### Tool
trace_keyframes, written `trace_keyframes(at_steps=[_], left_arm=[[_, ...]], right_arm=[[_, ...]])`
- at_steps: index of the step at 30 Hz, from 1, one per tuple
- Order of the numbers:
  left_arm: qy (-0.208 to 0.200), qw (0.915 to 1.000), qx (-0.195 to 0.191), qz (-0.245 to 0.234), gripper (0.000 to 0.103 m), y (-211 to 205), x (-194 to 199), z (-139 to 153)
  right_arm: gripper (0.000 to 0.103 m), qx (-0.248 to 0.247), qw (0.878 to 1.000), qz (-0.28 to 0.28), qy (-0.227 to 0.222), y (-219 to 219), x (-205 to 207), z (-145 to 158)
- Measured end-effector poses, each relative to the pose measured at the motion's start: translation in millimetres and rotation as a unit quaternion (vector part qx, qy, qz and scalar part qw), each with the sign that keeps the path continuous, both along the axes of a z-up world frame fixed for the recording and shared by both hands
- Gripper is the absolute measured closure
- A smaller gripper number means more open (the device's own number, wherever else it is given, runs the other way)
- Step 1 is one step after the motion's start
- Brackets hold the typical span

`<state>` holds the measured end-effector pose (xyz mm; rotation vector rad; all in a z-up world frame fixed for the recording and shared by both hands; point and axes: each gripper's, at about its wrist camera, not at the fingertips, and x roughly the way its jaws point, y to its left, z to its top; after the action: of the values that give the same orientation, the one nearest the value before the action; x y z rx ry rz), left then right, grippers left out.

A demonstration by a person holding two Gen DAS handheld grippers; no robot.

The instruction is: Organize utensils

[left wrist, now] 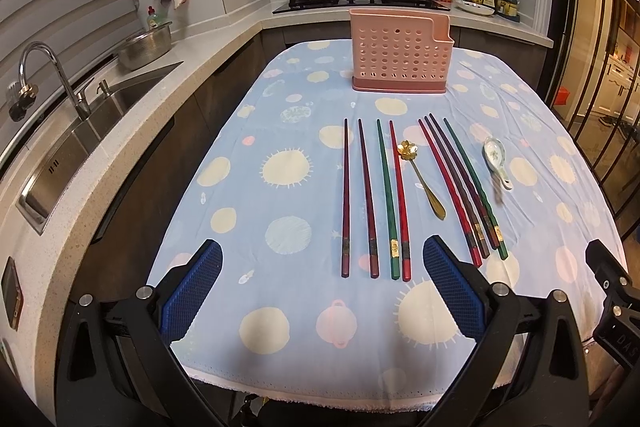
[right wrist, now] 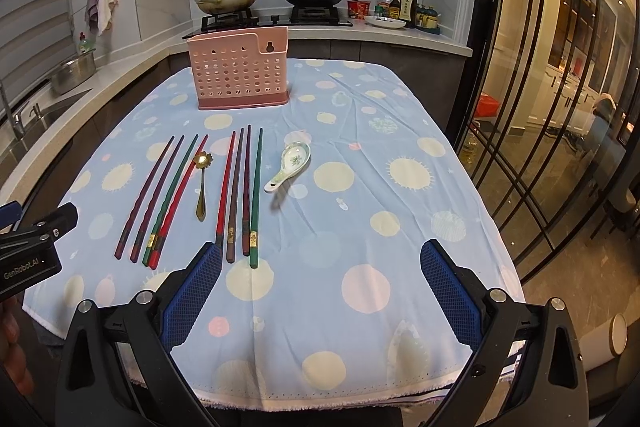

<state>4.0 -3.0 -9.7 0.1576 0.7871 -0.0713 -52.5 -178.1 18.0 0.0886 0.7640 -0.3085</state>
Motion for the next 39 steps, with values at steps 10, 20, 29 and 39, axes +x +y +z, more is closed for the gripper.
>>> trace_keyframes(at_steps=[10,20,29,39], left_arm=[[0.003,1.0000,-0.001,0.004,0.007,2.6,2.9,0.9],[0.004,1.0000,0.000,0.003,0.007,3.4,2.8,0.0],[0.003,1.0000,0.000,0.003,0.007,3.3,2.7,0.0],[0.005,1.0000,-0.001,0.004,0.007,2.9,2.5,-0.4]], right_arm=[[0.007,0.001,1.000,0.000,0.000,-1.8,0.6,0.5],[0.007,0.001,1.000,-0.001,0.000,-3.1,1.8,1.2],[0.007,0.001,1.000,-0.001,0.001,-3.0,1.8,0.9],[0.007,0.001,1.000,-0.001,0.001,-2.7,2.0,0.6]])
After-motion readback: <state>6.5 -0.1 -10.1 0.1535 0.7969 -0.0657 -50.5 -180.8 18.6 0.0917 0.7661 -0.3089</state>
